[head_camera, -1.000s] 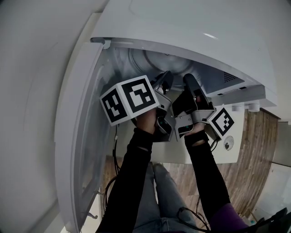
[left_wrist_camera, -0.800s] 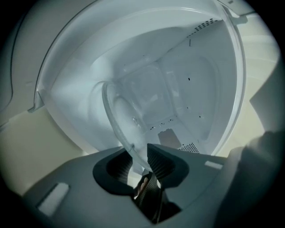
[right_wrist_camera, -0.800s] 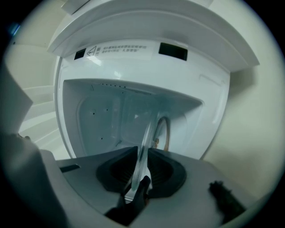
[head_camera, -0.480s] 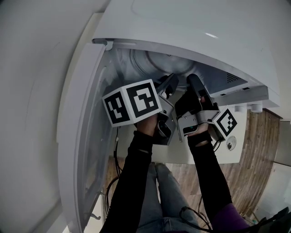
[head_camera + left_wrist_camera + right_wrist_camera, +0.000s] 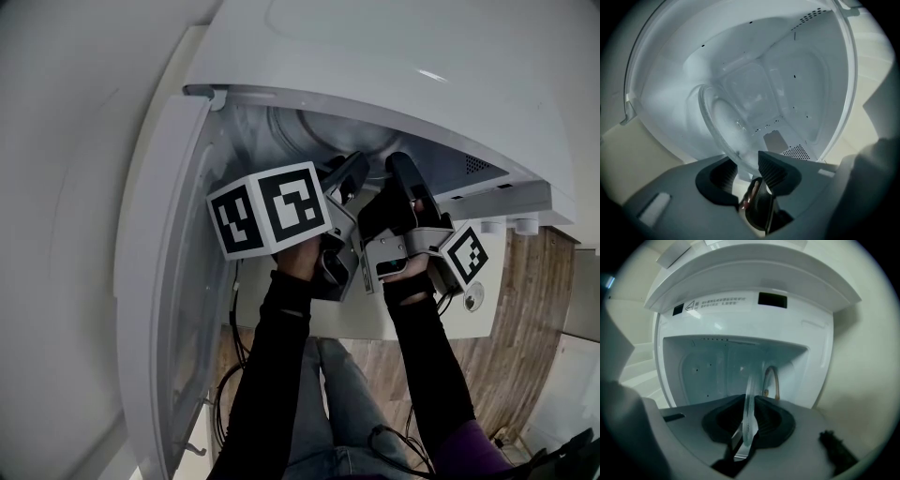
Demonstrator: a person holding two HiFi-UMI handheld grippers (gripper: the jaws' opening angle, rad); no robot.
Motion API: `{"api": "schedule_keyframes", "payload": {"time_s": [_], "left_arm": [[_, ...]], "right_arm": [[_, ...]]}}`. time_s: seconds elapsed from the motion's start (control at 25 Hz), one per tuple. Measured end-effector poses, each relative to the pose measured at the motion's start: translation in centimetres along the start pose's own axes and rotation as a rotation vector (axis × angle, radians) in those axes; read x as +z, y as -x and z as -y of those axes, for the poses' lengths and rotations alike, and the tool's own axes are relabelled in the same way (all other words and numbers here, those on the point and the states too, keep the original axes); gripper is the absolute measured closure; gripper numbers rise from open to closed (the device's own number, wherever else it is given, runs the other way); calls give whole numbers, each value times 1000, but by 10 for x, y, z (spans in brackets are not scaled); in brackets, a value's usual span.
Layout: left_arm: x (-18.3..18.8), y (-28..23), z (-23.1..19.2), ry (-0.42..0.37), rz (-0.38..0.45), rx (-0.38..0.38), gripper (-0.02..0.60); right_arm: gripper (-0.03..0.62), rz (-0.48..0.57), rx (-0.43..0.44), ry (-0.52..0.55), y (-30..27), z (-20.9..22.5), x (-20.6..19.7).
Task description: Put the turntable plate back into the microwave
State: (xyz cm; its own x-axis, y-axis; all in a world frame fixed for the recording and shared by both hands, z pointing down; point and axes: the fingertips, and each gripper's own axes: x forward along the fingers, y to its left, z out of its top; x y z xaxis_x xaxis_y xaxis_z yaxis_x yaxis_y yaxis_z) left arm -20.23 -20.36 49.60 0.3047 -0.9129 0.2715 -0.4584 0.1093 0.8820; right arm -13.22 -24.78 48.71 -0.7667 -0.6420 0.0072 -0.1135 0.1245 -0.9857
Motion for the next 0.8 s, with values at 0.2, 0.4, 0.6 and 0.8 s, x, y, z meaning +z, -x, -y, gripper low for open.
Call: {"api": "schedule_keyframes", "payload": {"time_s": [0.2, 0.4, 0.6, 0.8], "left_arm": [[-3, 4, 1, -6, 3, 20, 393], [-13, 9, -1, 47, -2, 25, 397], [-13, 23, -3, 46, 55, 42, 509], [-16, 16, 5, 28, -8, 9, 572]], "right_arm": [[534, 23, -18, -3, -4, 0, 9], [537, 30, -50, 12, -4, 4, 11], [539, 27, -113, 39, -4, 7, 6], [540, 19, -193, 89, -6, 8, 5]]}}
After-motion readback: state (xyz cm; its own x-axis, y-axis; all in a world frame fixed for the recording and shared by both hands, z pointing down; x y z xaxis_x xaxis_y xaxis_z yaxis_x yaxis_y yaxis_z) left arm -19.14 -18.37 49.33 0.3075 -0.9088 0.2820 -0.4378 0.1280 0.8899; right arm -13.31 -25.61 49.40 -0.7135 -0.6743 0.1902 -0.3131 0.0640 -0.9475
